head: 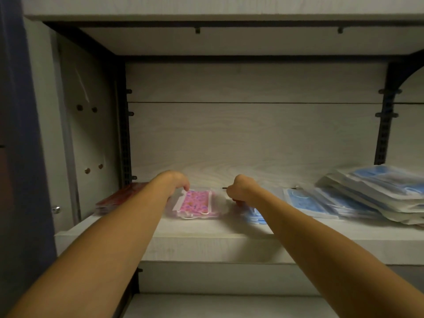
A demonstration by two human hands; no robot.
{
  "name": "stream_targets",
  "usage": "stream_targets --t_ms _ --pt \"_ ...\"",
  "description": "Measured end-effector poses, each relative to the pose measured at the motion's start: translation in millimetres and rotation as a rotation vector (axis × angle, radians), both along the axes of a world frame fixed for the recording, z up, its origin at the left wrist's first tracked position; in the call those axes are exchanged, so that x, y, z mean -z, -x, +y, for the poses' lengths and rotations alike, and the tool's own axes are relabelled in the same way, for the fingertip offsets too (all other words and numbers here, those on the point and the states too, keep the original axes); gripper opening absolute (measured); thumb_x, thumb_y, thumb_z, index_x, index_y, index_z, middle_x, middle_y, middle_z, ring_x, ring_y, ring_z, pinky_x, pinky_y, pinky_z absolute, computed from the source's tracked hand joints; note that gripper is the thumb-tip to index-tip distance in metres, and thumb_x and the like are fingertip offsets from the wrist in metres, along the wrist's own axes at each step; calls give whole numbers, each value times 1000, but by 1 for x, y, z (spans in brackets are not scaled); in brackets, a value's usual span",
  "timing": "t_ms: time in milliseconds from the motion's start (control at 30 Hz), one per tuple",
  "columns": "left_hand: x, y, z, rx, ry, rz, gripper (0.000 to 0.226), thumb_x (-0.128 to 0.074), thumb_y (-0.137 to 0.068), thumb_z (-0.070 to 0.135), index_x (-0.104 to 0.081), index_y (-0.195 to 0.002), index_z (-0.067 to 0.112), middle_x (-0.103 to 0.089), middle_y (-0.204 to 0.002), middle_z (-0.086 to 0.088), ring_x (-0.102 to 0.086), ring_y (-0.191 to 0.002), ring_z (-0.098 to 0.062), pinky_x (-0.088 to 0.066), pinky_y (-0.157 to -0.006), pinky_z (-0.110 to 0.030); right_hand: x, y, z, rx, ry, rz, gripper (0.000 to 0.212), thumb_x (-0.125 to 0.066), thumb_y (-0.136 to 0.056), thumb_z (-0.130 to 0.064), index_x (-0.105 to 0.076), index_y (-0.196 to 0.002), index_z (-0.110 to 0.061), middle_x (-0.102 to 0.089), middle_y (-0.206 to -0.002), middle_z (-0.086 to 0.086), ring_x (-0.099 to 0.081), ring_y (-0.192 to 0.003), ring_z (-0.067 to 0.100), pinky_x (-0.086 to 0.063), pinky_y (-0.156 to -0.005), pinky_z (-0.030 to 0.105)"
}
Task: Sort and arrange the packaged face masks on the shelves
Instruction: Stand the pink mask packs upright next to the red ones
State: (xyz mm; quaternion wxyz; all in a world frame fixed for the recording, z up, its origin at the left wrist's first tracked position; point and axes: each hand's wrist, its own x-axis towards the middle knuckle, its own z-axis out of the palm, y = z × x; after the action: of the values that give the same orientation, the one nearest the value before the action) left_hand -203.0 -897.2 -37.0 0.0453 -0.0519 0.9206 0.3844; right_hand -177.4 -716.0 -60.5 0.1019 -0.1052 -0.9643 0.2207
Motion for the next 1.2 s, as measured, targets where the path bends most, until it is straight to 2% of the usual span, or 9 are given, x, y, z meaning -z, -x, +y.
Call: stream_targets --t_ms 133,267,400,533,700,833,1000,1100,1200 --pt "8 8 -5 4 -108 -94 60 -70 -93 16 -42 -144 3 -55 -113 -19 -52 -74 -24 -48 -79 -32 2 4 -11 0 -71 -33 23 -49 -92 -8 -50 -69 -8 -55 -66 6 -56 -70 27 -44 -67 26" --pt "13 13 -8 33 -168 -164 32 -77 -85 7 -60 -112 -1 -62 -91 -16 -61 -72 -29 -58 -73 -42 7 6 -16 -14 -95 -11 7 -52 -89 -6 -55 -82 -6 -57 -86 11 -54 -82 28 -45 -69 28" --pt "10 11 -5 95 -189 -139 19 -73 -88 4 -62 -103 -1 -63 -87 -13 -61 -70 -27 -54 -44 -33 9 10 -20 -4 -59 -15 16 -59 -84 -5 -54 -69 -9 -60 -70 8 -59 -69 24 -48 -61 28" --pt "14 14 -7 112 -291 -113 23 -70 -87 -4 -61 -107 0 -68 -92 -15 -66 -76 -29 -60 -72 -43 7 10 -25 6 -20 -1 21 -58 -87 -6 -51 -67 -10 -55 -63 5 -57 -67 23 -46 -63 28" --pt "13 22 -12 138 -527 162 32 -67 -84 -14 -51 -102 6 -66 -98 -15 -70 -82 -25 -60 -69 -37 9 17 -22 21 401 137 24 -68 -88 -25 -57 -78 -6 -62 -81 9 -59 -69 22 -46 -58 30" --pt "7 34 -14 172 -740 319 57 -72 -77 -18 -55 -128 3 -69 -112 -19 -71 -100 -33 -60 -89 -45 3 24 -23 -141 830 170 75 -83 -74 -54 -62 -115 4 -68 -90 11 -64 -69 19 -50 -51 27" --pt "0 42 -8 202 -876 463 43 -71 -78 -15 -64 -116 5 -73 -103 -18 -74 -92 -32 -61 -86 -48 -9 31 -29 -251 978 267 31 -84 -81 -13 -62 -102 -9 -74 -91 9 -74 -80 26 -62 -79 51" --pt "-4 49 -5 243 -937 504 36 -69 -81 -11 -66 -113 6 -73 -99 -16 -74 -89 -30 -62 -80 -43 -18 36 -30 -299 988 349 36 -80 -85 -8 -56 -111 -13 -69 -94 1 -69 -78 17 -59 -58 33" --pt "-6 58 -7 291 -967 515 40 -75 -79 3 -65 -118 8 -74 -102 -12 -73 -93 -28 -61 -84 -42 -17 47 -25 -414 888 342 47 -78 -88 -12 -52 -127 -13 -70 -110 4 -71 -90 15 -58 -62 27"
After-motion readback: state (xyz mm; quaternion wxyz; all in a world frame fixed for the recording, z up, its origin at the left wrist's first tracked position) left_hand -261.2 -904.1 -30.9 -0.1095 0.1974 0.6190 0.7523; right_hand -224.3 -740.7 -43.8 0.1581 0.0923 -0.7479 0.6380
